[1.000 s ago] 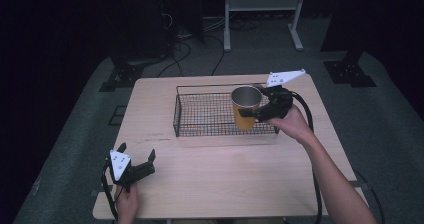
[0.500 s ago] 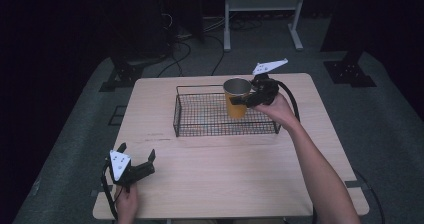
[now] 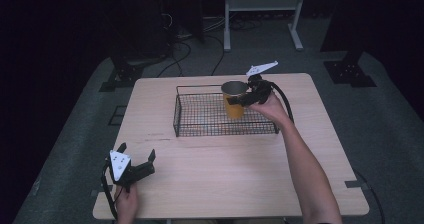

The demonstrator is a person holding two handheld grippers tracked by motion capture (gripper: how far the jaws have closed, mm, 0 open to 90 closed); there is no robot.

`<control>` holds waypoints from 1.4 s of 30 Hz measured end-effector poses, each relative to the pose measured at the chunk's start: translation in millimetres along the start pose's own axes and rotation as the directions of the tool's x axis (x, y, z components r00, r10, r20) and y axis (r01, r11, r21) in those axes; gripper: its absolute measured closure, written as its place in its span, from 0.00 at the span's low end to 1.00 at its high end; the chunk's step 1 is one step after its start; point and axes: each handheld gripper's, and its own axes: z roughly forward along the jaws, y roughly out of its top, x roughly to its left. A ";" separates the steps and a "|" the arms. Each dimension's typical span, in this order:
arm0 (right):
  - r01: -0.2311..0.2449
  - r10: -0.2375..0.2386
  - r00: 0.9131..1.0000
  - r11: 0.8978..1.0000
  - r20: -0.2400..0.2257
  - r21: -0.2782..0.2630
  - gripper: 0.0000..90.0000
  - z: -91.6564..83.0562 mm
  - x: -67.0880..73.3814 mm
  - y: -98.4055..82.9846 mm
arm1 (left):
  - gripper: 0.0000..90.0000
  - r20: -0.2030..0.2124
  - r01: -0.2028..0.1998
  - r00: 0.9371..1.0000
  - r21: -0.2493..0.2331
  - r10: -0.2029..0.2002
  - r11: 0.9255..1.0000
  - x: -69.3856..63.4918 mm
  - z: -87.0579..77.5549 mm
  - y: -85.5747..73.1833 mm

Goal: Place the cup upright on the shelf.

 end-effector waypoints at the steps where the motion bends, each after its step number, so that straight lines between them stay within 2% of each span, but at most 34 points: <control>1: 0.000 0.000 1.000 1.000 0.000 0.000 0.14 0.0 0.0 0.0 | 0.00 0.000 0.000 1.000 0.000 0.000 1.000 0.0 0.0 0.0; 3: -0.016 0.016 1.000 1.000 0.007 0.008 0.14 4.8 -4.6 -3.9 | 0.00 0.001 0.001 1.000 -0.002 -0.001 1.000 0.2 -0.2 -0.1; 10: -0.022 0.021 1.000 0.999 0.018 0.025 0.14 10.2 -9.2 -8.2 | 0.00 -0.002 -0.003 1.000 0.000 0.003 1.000 -0.4 0.0 0.0; 26: -0.003 0.002 1.000 0.997 0.022 0.079 0.14 26.3 -15.4 -17.0 | 0.00 -0.005 -0.004 1.000 -0.001 0.004 1.000 -0.2 0.0 -0.1; 32: 0.000 -0.003 1.000 0.993 0.023 0.115 0.14 33.6 -17.6 -22.1 | 0.00 -0.006 -0.005 1.000 -0.001 0.005 1.000 -0.4 0.2 -0.1; 36: 0.030 -0.035 0.999 0.991 0.037 0.133 0.14 39.1 -15.8 -23.7 | 0.00 -0.006 -0.005 1.000 -0.002 0.005 1.000 -0.4 0.3 -0.1; 42: 0.051 -0.056 0.998 0.990 0.032 0.135 0.14 41.3 -13.6 -23.2 | 0.00 -0.006 -0.007 1.000 -0.002 0.007 1.000 -0.4 0.3 -0.1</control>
